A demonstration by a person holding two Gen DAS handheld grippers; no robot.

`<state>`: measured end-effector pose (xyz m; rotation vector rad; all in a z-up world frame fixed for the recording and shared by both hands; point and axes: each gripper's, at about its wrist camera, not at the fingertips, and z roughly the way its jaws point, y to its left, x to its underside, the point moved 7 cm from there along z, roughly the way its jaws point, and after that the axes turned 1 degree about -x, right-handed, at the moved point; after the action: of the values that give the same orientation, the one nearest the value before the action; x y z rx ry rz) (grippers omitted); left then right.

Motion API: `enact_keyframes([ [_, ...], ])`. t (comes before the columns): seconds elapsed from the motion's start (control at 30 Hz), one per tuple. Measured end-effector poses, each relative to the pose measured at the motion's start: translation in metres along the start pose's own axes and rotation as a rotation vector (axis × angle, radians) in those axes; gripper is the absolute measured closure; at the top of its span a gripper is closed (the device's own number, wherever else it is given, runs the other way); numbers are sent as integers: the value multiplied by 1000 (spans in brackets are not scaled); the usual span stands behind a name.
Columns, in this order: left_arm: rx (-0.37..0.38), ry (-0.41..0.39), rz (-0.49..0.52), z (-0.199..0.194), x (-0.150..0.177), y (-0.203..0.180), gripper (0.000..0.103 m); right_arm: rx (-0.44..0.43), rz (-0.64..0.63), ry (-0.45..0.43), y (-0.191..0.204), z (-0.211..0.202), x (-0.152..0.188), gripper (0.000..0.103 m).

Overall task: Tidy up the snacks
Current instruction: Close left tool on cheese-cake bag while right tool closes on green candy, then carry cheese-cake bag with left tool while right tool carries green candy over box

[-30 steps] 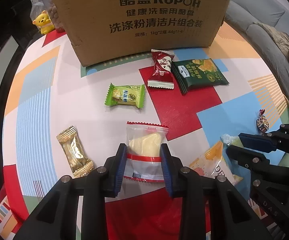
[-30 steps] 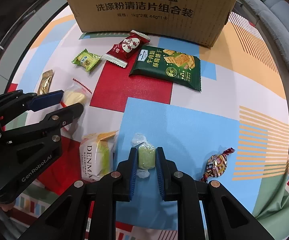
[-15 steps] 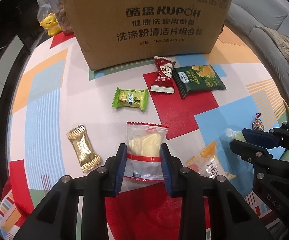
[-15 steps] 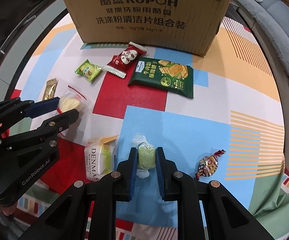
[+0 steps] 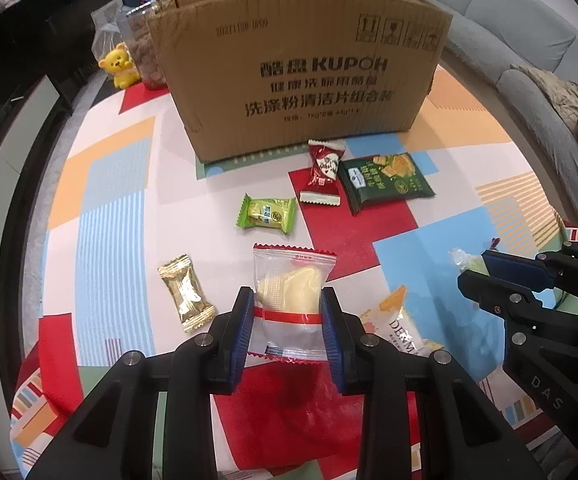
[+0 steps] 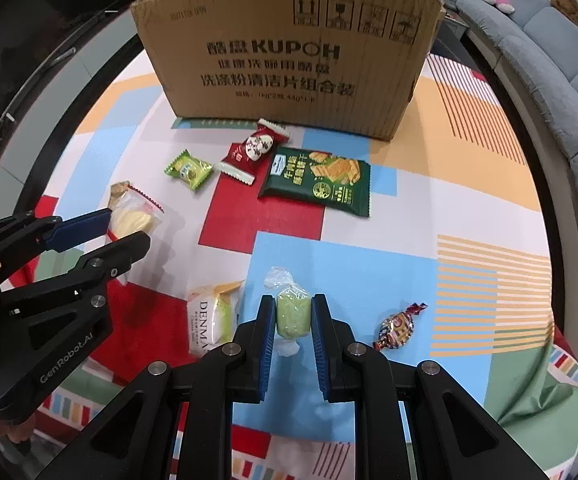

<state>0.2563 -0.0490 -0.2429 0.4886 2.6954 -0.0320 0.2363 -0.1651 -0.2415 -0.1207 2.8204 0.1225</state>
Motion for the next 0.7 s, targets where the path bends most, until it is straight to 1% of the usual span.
enact_keyframes([
  [0.43, -26, -49, -24, -32, -12, 2, 70, -3, 3, -66, 2, -30, -8, 83],
  [0.7, -28, -68, -39, -45, -17, 1, 70, -5, 9, -104, 1, -47, -15, 83],
])
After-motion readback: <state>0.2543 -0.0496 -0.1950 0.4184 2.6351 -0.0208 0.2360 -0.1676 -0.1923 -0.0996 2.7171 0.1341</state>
